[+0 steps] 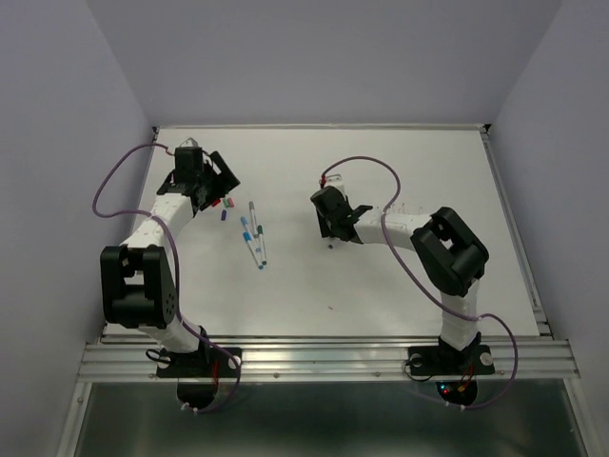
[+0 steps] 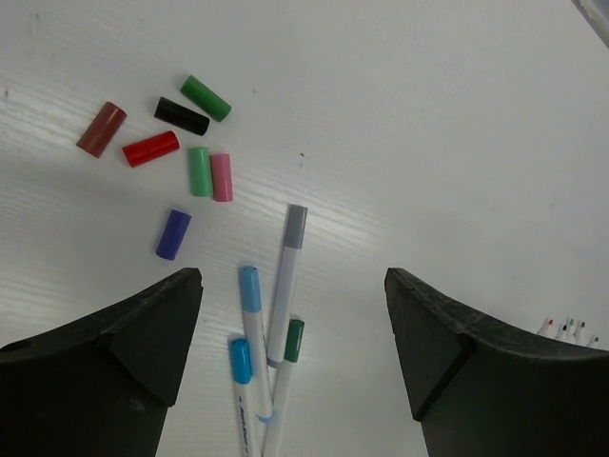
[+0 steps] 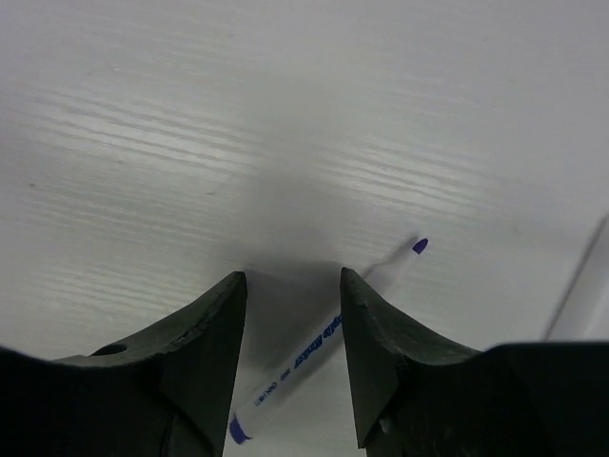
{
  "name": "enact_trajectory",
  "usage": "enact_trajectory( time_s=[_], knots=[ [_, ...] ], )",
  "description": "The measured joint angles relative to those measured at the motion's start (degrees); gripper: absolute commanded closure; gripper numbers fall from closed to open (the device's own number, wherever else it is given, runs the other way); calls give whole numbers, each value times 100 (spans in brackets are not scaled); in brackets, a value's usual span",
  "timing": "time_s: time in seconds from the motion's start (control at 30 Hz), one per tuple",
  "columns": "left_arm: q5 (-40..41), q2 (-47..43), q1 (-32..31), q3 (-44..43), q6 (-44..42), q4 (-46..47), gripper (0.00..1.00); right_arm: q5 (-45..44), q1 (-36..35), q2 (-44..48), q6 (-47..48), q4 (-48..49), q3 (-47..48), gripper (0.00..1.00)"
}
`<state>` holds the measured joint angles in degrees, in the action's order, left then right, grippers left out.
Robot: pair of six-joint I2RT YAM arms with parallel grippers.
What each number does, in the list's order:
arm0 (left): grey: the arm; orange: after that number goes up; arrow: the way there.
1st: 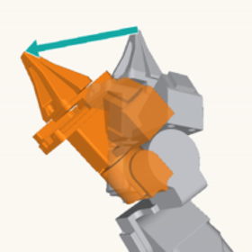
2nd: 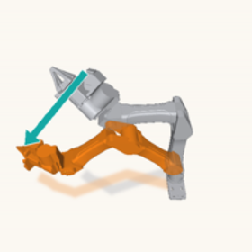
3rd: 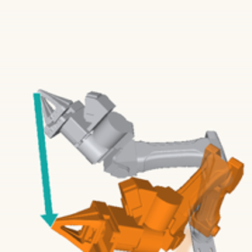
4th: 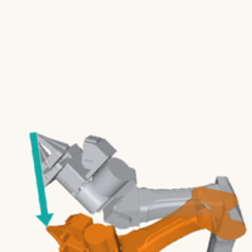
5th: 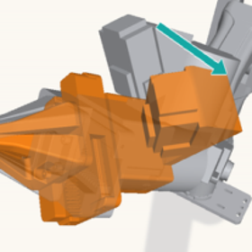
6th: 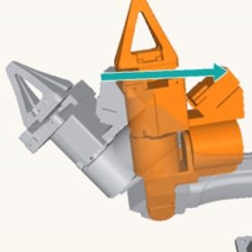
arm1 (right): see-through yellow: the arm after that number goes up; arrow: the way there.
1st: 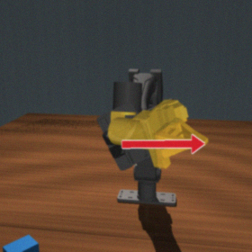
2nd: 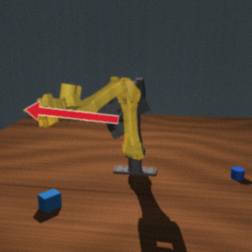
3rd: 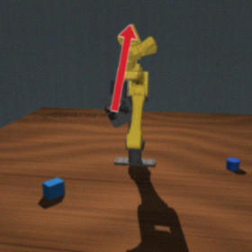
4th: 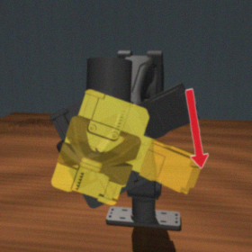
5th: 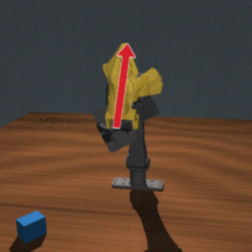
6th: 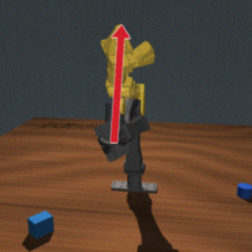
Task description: Open the pen caps
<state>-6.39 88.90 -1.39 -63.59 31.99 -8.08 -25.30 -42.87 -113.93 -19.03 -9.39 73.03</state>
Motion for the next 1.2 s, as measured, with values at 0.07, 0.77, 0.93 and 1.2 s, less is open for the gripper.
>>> enact_trajectory(
  time_s=[0.07, 0.77, 0.93, 1.2],
  knots=[
    [-11, 2, -157, 70, 9, 24, 11, -85, 98, 170, -20, -13, -232, 50],
    [197, -17, -1412, 863, 240, -197, 13, 63, 437, 992, -251, -420, -223, 34],
    [184, -61, -1412, 863, 238, -76, 13, 118, 107, 675, -671, -737, 201, 43],
    [66, -61, -1410, 863, 238, 57, 13, 435, -372, 221, -918, -874, 428, 50]
  ],
)
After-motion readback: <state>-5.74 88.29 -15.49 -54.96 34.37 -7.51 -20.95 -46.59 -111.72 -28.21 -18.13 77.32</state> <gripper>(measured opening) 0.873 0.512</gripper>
